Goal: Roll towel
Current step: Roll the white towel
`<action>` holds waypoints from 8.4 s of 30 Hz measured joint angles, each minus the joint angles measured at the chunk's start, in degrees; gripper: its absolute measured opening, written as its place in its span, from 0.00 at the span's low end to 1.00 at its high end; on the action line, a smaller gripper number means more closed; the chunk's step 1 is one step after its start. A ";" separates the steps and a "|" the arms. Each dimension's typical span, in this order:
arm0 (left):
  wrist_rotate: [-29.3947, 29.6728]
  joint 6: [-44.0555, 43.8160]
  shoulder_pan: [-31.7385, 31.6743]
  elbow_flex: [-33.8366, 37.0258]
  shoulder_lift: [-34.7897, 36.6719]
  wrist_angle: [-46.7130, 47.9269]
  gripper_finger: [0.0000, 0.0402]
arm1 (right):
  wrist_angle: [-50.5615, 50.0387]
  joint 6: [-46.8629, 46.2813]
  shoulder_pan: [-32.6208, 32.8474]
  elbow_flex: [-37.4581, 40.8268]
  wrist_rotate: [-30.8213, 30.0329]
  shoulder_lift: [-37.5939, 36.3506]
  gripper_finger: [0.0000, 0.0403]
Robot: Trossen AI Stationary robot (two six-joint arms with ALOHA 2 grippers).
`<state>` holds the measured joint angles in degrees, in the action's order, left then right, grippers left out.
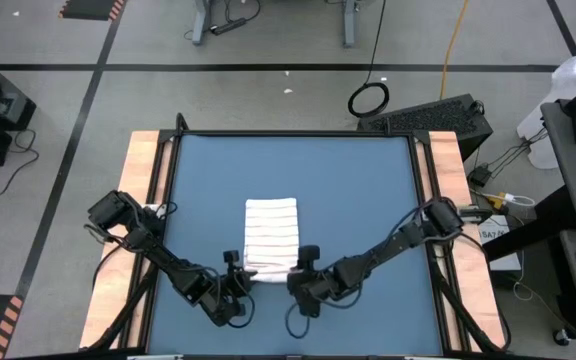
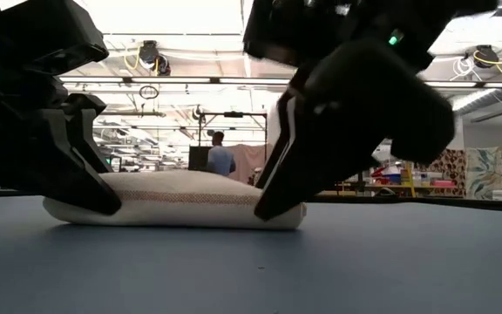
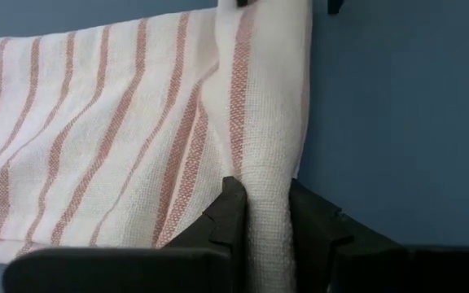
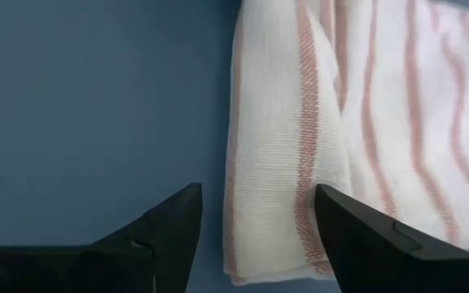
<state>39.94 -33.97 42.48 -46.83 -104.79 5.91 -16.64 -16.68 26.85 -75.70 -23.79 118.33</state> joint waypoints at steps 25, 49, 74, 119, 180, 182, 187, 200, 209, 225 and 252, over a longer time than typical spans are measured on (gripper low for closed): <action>6.83 0.17 4.92 0.02 8.76 1.74 0.51 | -1.22 -5.92 -7.16 -0.15 21.76 1.20 0.17; 6.88 -0.75 2.78 -0.06 -0.89 -7.10 0.62 | -1.16 -9.23 -17.17 -0.61 47.33 1.26 0.12; 0.54 -20.80 3.80 -0.24 -0.47 -3.77 0.20 | -7.45 -0.36 0.16 -0.35 5.53 -7.72 0.45; -2.97 -16.26 4.17 -0.34 -0.09 -5.47 0.24 | 4.39 -0.10 -7.42 -0.74 24.17 0.61 0.28; 10.58 -3.71 10.03 -5.42 -8.50 -9.56 0.46 | 2.18 -20.60 -7.93 -0.63 36.02 0.76 0.19; 9.79 -6.69 9.68 -5.52 -8.46 -7.94 0.44 | 2.14 -18.07 -7.38 -0.58 35.24 0.19 0.23; 9.62 -15.89 9.33 -5.57 -8.23 -4.03 0.33 | 2.25 -10.50 -4.61 -0.31 28.42 -2.65 0.35; -2.57 -21.32 6.86 -5.32 -0.57 3.10 0.16 | 4.98 2.82 8.25 -0.48 -2.53 -3.76 0.61; -11.63 -23.84 1.90 -5.42 1.58 4.42 0.16 | 13.61 9.85 8.60 -0.52 -6.80 2.30 0.62; -15.37 -23.70 0.61 -5.40 1.99 5.86 0.16 | 11.06 3.15 2.69 -0.55 0.28 3.51 0.53; 0.01 -7.42 6.75 -9.86 0.59 6.34 0.71 | 9.01 -15.82 -8.25 -0.74 37.02 3.27 0.20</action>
<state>39.95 -41.39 49.22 -56.69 -104.21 12.25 -7.63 -32.50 18.60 -76.44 13.24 121.60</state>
